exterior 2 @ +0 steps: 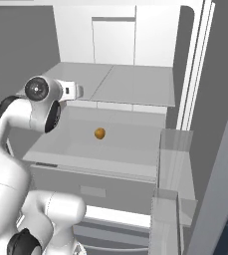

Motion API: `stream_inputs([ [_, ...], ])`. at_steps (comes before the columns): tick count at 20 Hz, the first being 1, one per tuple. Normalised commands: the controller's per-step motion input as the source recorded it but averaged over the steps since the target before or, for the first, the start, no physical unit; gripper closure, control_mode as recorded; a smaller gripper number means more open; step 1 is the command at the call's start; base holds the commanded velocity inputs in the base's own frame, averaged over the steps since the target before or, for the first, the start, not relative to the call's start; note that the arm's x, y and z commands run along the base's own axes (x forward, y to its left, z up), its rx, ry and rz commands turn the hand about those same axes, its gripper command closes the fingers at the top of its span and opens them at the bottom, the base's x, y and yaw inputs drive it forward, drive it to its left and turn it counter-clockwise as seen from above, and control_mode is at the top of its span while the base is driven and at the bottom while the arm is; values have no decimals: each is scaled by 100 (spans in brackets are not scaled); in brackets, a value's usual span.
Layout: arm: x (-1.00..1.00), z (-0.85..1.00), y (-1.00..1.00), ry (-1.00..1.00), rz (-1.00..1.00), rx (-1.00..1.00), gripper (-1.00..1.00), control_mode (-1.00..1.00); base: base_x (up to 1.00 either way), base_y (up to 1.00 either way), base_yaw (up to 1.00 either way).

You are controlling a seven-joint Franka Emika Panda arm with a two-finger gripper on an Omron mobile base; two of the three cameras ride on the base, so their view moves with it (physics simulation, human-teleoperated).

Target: Retrieve the orange and apple from the fridge and place them into the bowl on the dining table.

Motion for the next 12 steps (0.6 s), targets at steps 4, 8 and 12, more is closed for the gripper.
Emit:
stream_inputs([
  [4,0,0,0,0,0,0,100,100,-16,-10,0],
  [8,0,0,0,0,0,0,100,100,-87,-34,0],
  [12,0,0,0,0,0,0,100,100,-87,-38,7],
])
